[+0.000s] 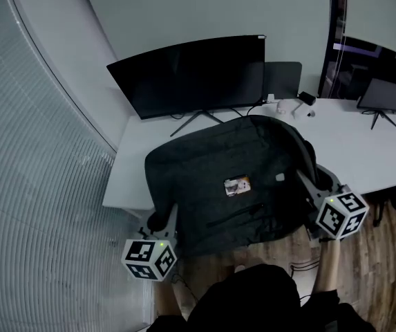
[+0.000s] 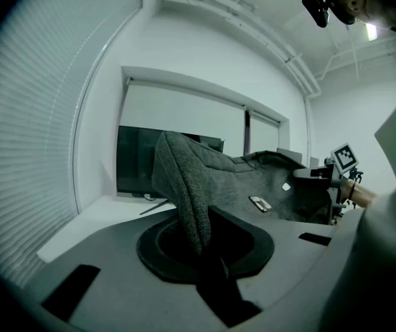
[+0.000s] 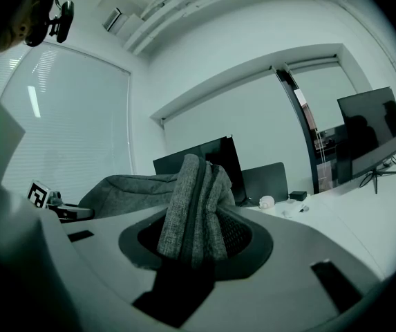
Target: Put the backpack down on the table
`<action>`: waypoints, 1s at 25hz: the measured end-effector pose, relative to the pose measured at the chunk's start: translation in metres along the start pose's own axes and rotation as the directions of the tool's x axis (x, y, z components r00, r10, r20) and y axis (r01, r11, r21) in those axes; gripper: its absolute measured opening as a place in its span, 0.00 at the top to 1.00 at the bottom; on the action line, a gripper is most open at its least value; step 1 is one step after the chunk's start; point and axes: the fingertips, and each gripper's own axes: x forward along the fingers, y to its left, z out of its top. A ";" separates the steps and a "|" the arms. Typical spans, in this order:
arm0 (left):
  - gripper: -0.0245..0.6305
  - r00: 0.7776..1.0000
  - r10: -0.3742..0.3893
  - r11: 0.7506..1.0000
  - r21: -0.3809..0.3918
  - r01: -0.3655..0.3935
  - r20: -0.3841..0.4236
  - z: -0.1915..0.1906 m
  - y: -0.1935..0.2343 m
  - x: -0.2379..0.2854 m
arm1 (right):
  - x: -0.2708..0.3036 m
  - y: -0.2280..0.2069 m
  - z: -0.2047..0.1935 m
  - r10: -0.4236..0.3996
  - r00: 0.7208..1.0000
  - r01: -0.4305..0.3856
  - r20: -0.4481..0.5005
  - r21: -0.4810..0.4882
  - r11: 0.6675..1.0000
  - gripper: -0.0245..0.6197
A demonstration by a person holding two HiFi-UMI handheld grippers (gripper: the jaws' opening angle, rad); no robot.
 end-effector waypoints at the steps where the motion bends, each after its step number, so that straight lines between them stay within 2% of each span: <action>1: 0.88 1.000 -0.004 1.000 0.002 0.004 -0.001 0.002 0.002 0.005 | 0.003 -0.002 0.001 -0.003 1.000 0.003 0.002 0.003 1.000 0.75; 11: 0.88 0.999 -0.032 0.999 0.005 0.032 -0.035 0.012 0.019 0.063 | 0.047 -0.034 0.002 -0.035 0.999 0.036 -0.017 0.038 0.999 0.75; 25: 0.88 0.991 -0.010 0.998 -0.068 0.000 -0.136 -0.008 0.057 0.156 | 0.145 -0.087 -0.019 -0.009 0.991 0.018 -0.130 0.073 0.997 0.75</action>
